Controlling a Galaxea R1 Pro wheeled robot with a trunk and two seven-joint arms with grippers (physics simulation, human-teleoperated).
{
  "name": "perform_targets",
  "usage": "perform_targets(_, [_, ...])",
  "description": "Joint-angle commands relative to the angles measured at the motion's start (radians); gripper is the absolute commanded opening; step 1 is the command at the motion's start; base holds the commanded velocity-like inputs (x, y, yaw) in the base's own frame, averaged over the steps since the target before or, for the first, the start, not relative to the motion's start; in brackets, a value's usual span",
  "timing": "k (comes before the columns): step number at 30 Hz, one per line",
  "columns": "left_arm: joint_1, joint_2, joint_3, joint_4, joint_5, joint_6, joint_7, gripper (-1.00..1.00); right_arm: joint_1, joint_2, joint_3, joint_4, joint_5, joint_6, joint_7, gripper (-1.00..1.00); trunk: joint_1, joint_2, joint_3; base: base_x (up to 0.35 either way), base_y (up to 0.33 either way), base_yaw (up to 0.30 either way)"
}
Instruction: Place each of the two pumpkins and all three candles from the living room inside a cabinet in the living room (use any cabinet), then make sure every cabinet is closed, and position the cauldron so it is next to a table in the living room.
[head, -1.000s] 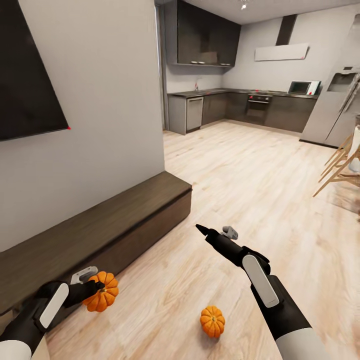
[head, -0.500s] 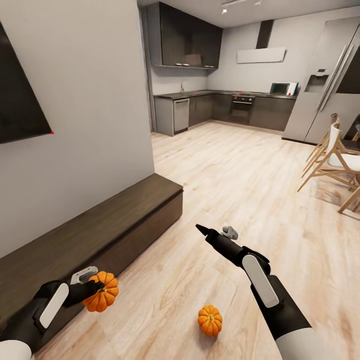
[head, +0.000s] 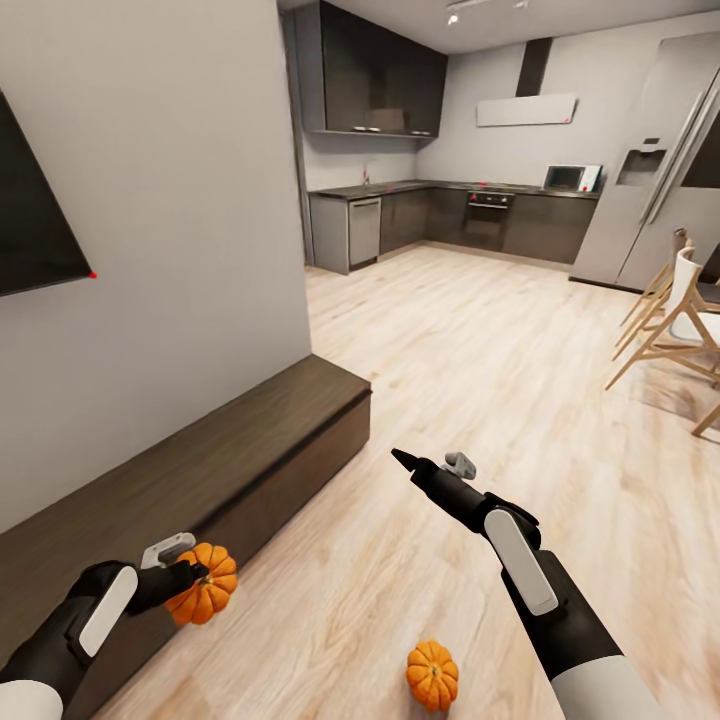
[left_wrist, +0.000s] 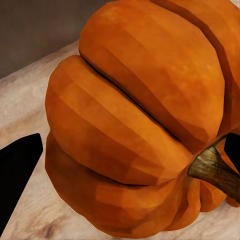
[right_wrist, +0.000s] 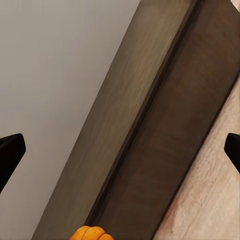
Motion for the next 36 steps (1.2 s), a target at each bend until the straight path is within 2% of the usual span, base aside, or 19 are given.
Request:
perform_targets(1, [0.0,0.0,0.001,-0.001,0.009,0.005,0.006,-1.0,-0.001,-0.001,0.001,0.0,-0.001,0.003,0.001,1.0,0.0,0.0,-0.001,0.185,0.013,0.0])
perform_targets(16, [0.0,0.0,0.001,-0.001,0.009,0.006,0.006,-1.0,-0.001,-0.001,0.001,0.0,-0.001,0.003,0.001,1.0,0.0,0.0,-0.001,0.127,0.078,0.0])
perform_targets(36, [0.0,0.0,0.001,-0.001,0.009,0.005,0.002,-1.0,-0.001,-0.005,-0.001,0.042,0.0,0.009,-0.006,1.0,0.0,0.0,-0.001,0.051,-0.022,0.0])
